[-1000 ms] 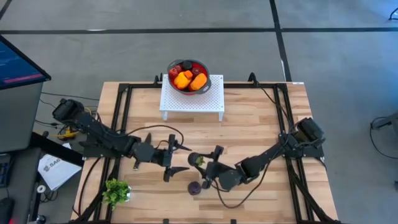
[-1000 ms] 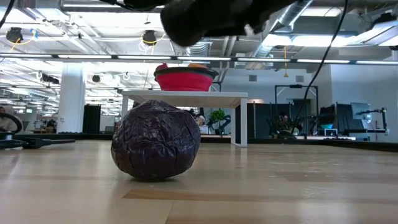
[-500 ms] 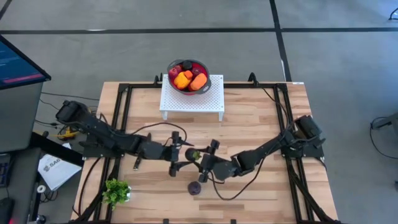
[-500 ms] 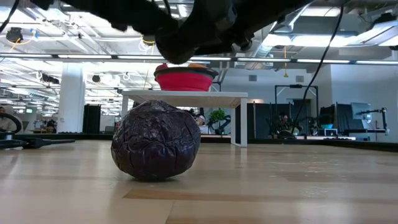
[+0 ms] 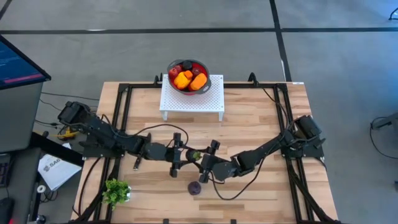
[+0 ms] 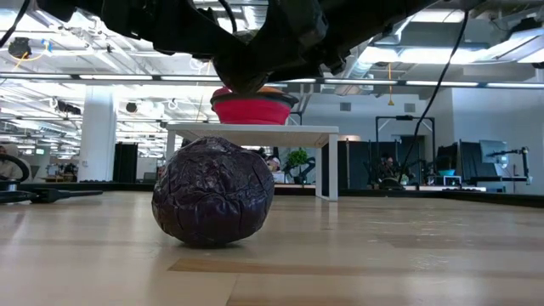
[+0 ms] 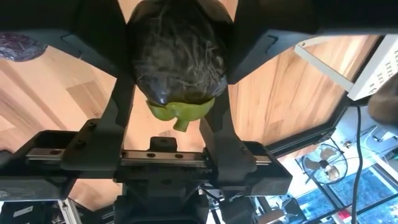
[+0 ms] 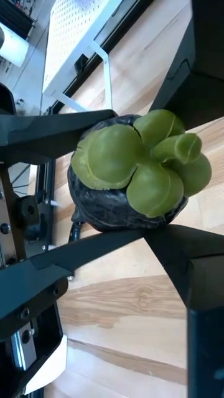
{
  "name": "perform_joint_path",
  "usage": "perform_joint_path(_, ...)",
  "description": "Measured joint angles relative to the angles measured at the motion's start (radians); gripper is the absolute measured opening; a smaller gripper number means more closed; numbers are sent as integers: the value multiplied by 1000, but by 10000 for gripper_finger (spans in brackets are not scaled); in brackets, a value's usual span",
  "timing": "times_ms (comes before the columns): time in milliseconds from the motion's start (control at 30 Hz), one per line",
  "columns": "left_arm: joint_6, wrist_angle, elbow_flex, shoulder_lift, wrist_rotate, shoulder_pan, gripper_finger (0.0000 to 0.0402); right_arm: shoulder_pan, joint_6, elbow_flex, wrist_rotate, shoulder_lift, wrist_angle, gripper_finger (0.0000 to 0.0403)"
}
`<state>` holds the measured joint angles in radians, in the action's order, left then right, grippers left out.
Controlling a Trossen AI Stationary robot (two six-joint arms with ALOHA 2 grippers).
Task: Pick & Place Fruit
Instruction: Put the top purple plum into the red strainer bowl on the shelf
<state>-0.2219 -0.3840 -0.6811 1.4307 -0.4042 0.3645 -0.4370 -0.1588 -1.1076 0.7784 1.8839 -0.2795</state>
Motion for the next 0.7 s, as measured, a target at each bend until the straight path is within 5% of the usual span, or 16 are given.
perform_joint_path(467, 163, -2, 0, -6, -131, 1, 207, 3, -201, 23, -7, 0, 219, 295)
perform_joint_path(567, 201, -43, 0, -8, -114, 5, 206, -21, -216, 108, 76, 3, 114, 295)
perform_joint_path(700, 185, -255, 24, -8, 15, 14, 205, -66, -130, 261, 123, 4, -278, 291)
